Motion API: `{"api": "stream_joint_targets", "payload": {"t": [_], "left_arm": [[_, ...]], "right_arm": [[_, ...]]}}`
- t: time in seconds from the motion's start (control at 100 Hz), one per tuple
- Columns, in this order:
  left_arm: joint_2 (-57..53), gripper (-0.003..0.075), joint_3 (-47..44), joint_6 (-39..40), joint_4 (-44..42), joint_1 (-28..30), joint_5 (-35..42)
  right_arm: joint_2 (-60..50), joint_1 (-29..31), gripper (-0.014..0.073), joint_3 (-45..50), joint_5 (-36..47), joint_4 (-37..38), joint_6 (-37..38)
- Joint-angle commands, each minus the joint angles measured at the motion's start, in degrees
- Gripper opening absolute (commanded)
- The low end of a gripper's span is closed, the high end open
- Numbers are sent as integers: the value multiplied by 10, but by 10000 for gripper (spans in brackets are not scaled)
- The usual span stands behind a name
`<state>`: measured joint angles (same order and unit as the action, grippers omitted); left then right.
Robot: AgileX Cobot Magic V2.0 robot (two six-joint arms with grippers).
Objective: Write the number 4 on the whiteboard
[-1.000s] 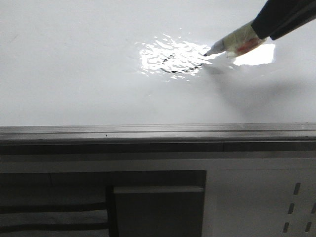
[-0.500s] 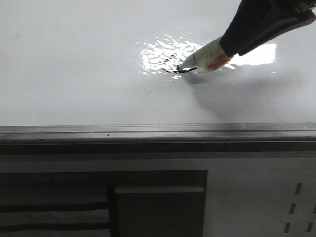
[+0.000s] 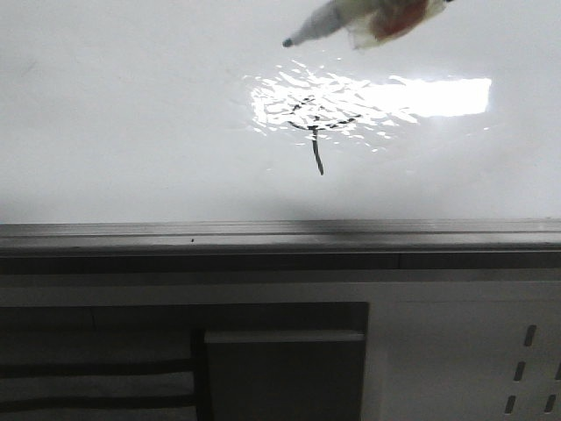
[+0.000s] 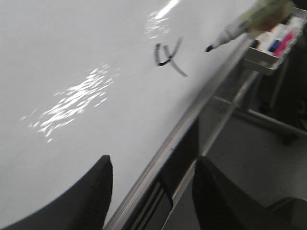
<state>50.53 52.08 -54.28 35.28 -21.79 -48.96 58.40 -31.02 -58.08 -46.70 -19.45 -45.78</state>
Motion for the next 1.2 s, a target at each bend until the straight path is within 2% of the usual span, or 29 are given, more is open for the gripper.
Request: {"api": "stream_joint_targets", "payload": {"t": [0.0, 0.12, 0.37, 0.58, 0.8, 0.87, 1.08, 1.19], "left_arm": [[25, 344, 35, -52, 38, -45, 7], [70, 344, 54, -81, 37, -112, 31], [172, 344, 96, -127, 32, -220, 94], [253, 344, 147, -127, 30, -254, 109], [287, 342, 174, -127, 31, -258, 105], [284, 309, 175, -127, 31, -258, 99], [282, 125, 175, -127, 33, -258, 98], [282, 64, 175, -127, 35, -258, 98]], "right_arm": [[-22, -11, -46, -18, 8, -6, -79], [-26, -17, -46, -18, 2, -6, -134], [-26, -17, -46, -18, -3, -6, -140], [-26, -17, -46, -18, -7, -6, -140], [-26, -17, -46, -18, -10, -6, -140], [-26, -17, -46, -18, -15, -6, -140], [-26, -17, -46, -17, -18, -11, -139], [-25, -17, -46, -17, -20, -11, -139]]}}
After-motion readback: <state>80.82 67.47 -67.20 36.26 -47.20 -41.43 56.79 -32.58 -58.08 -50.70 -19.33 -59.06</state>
